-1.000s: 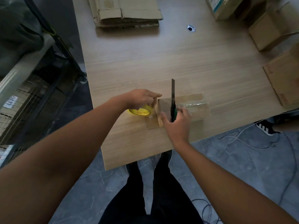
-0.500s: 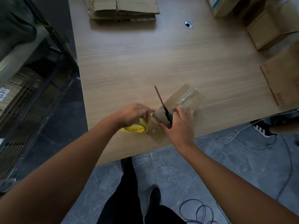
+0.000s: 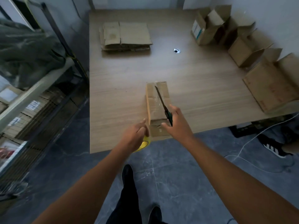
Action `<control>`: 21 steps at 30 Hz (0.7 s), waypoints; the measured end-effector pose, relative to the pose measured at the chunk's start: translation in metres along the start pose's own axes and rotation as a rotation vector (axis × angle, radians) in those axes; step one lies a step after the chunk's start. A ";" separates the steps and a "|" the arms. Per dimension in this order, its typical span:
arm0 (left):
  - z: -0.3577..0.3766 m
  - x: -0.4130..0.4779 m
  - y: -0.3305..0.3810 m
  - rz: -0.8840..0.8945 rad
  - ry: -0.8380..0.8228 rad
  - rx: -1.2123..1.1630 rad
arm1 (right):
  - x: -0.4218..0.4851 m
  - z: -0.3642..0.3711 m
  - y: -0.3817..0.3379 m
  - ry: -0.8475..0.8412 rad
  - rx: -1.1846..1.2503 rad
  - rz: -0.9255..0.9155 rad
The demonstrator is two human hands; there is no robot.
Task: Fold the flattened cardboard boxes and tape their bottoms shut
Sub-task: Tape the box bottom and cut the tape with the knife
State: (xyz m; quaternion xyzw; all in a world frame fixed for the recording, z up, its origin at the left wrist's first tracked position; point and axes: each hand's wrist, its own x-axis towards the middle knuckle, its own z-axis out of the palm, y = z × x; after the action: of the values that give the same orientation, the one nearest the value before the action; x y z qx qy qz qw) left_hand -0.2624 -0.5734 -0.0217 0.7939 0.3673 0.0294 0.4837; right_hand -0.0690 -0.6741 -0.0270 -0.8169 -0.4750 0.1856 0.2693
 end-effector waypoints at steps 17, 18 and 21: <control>0.034 -0.111 0.121 0.239 0.044 -0.208 | -0.167 -0.102 -0.052 -0.038 0.655 0.068; 0.034 -0.112 0.124 0.254 0.049 -0.170 | -0.168 -0.104 -0.052 -0.015 0.622 0.059; 0.035 -0.117 0.129 0.275 0.068 -0.068 | -0.169 -0.107 -0.057 0.023 0.535 0.059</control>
State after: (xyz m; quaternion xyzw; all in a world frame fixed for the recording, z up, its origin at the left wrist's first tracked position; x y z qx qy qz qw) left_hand -0.2617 -0.7055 0.0980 0.8183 0.2700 0.1345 0.4893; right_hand -0.1285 -0.8279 0.1005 -0.7324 -0.3820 0.3029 0.4754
